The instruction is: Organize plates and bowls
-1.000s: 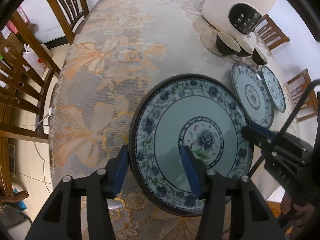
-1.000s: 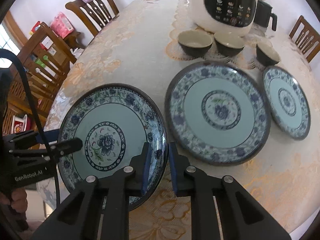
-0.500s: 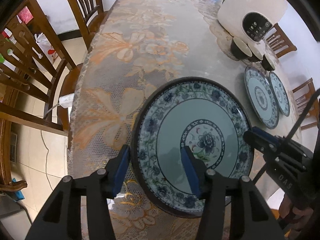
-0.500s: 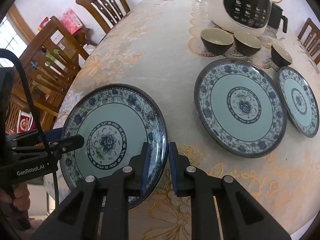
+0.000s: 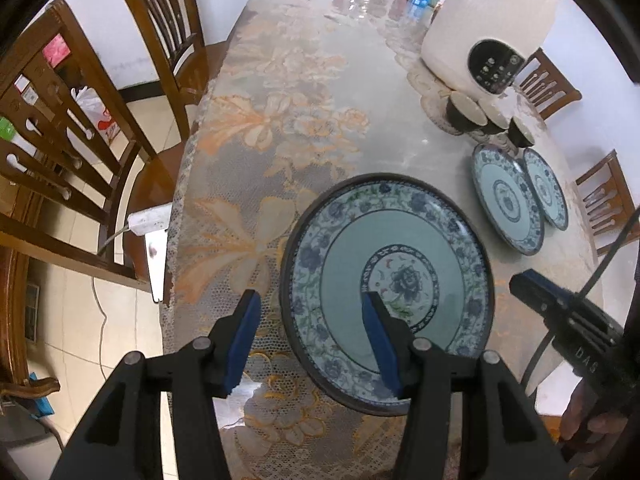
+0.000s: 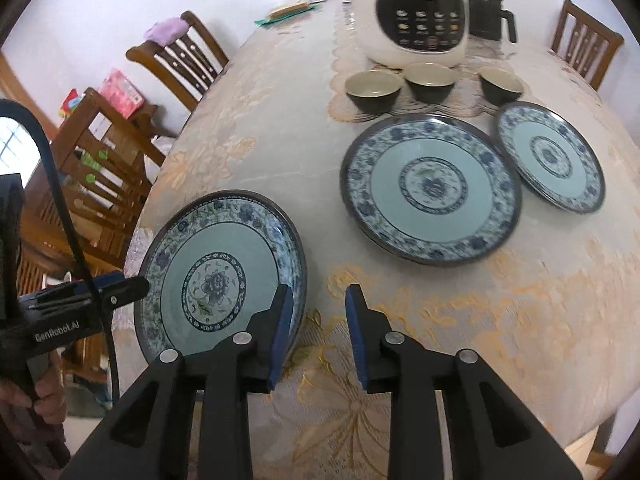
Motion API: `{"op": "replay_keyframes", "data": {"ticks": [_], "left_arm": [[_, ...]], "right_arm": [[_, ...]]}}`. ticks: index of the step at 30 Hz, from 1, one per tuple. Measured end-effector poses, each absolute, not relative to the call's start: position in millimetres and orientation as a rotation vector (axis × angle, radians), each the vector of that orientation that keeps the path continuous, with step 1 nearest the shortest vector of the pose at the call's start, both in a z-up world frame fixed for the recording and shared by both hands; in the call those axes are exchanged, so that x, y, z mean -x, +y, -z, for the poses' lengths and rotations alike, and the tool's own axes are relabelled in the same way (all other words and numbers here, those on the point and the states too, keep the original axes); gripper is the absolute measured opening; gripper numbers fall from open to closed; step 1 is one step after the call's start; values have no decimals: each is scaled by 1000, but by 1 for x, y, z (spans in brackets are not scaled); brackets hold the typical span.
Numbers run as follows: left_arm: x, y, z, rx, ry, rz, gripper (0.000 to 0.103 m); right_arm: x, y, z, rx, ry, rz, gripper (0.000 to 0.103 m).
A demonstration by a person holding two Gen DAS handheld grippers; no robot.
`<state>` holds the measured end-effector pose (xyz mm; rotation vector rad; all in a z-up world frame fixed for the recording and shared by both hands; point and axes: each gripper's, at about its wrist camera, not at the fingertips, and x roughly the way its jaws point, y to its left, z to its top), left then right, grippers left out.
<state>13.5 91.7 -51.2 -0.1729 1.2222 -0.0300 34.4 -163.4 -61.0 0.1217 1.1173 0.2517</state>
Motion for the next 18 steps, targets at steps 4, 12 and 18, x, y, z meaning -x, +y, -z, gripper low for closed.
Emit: {"op": "replay_keyframes", "data": {"ticks": [4, 12, 18], "left_arm": [[-17, 81, 45, 159, 1213, 59, 55], [-25, 40, 32, 106, 1182, 161, 55], [-44, 14, 31, 73, 1189, 186, 55]], "right_arm": [[-25, -175, 56, -133, 1106, -233, 28], [-20, -210, 48, -170, 1095, -173, 29], [-29, -240, 48, -206, 1088, -125, 29]]}}
